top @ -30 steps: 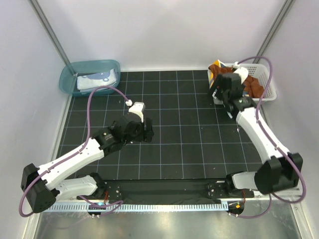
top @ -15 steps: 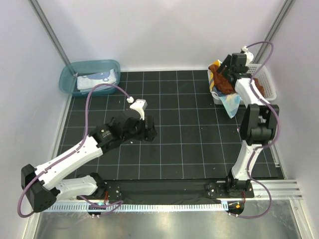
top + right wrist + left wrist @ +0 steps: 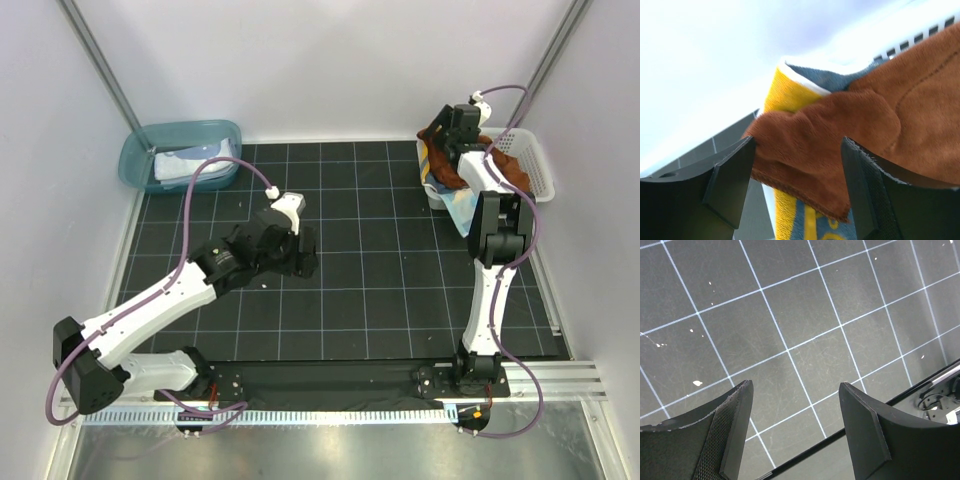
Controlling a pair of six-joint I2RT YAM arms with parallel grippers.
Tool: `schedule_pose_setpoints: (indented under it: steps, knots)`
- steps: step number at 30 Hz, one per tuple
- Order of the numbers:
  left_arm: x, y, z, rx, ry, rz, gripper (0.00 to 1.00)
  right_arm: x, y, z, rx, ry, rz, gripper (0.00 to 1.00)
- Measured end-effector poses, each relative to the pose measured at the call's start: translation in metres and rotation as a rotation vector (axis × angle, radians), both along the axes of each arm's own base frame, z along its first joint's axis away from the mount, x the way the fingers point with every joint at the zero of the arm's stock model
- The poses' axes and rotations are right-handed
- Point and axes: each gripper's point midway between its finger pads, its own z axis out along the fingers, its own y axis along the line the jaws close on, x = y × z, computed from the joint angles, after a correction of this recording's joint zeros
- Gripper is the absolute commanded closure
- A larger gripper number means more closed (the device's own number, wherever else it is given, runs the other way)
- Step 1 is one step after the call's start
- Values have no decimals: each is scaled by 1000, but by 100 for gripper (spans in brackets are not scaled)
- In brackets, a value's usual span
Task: Fold and stack the towels
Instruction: Grab crumpled towel
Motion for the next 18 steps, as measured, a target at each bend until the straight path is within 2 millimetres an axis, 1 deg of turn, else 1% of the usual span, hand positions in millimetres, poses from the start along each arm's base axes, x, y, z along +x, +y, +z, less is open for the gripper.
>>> schedule_pose_setpoints:
  steps: [7,12,14,18]
  knots:
    - [1,0,-8,31,12,-9,28,10,3,17,25,-78,5,27]
    - [2,-1,-12,42,20,-9,28,18,7,23,45,-102,17,34]
    - [2,-1,-13,46,23,-9,28,20,8,20,55,-101,20,34]
    - [2,0,-15,51,27,-10,28,21,11,7,75,-82,28,35]
